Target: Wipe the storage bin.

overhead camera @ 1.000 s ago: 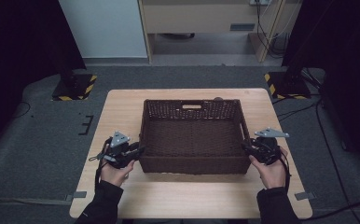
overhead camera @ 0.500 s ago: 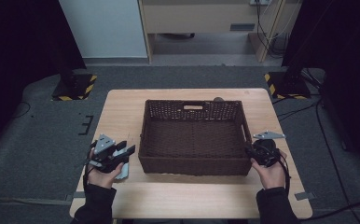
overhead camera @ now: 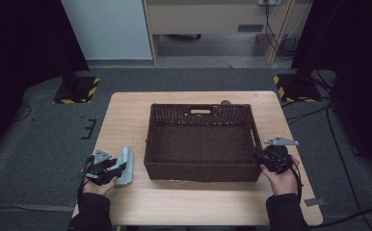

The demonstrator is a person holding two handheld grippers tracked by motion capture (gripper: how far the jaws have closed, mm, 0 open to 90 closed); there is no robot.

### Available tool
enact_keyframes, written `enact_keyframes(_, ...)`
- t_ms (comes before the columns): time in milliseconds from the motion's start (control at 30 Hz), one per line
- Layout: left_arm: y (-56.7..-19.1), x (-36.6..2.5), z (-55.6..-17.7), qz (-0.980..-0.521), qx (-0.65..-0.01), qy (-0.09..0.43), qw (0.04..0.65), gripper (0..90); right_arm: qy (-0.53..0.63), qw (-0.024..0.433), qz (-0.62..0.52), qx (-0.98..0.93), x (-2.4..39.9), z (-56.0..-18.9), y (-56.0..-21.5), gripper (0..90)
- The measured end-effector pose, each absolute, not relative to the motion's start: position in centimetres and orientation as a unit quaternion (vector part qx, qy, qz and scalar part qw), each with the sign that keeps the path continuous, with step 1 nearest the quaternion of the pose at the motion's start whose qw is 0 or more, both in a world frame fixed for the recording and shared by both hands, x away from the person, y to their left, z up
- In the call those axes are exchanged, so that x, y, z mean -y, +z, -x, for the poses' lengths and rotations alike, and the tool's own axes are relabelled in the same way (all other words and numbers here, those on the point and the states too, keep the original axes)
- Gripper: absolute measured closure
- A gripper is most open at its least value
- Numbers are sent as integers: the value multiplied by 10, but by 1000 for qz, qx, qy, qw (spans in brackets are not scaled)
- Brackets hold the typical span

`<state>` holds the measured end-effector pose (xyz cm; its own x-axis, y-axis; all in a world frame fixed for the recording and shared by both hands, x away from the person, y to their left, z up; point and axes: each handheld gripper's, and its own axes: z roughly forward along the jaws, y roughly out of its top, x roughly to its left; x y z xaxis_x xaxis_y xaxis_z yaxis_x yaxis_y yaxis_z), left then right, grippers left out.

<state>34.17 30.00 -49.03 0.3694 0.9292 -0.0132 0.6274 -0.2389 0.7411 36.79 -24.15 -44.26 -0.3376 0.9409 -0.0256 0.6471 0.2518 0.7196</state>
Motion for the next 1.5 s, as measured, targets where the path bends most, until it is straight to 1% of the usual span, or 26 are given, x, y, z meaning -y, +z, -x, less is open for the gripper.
enact_keyframes(200, -499, -295, -345, -771, -508, 222, 312, 505, 325, 239, -525, -749, 244, -368, -440, 587)
enact_keyframes(333, -506, -296, -350, -776, -514, 214, 297, 521, 341, 241, -527, -740, 247, -368, -437, 565)
enact_keyframes(433, -509, -298, -353, -776, -522, 201, 292, 587, 353, 246, -523, -736, 249, -370, -435, 561)
enact_keyframes(533, -508, -299, -355, -771, -529, 195, 297, 688, 359, 247, -521, -734, 250, -372, -433, 558)
enact_keyframes(600, -506, -301, -354, -769, -530, 197, 300, 758, 360, 247, -522, -732, 250, -375, -433, 556)
enact_keyframes(700, -500, -303, -353, -760, -532, 204, 312, 817, 361, 245, -521, -733, 251, -378, -434, 548)
enact_keyframes(1033, -476, -300, -355, -745, -518, 219, 359, 833, 368, 233, -518, -736, 252, -385, -436, 544)
enact_keyframes(1200, -461, -293, -359, -740, -507, 228, 378, 833, 371, 236, -518, -734, 252, -388, -435, 548)
enact_keyframes(1367, -448, -288, -367, -738, -498, 235, 389, 833, 355, 238, -512, -746, 251, -392, -435, 601)
enact_keyframes(1500, -443, -285, -376, -735, -499, 237, 394, 833, 350, 231, -509, -751, 250, -393, -438, 608)
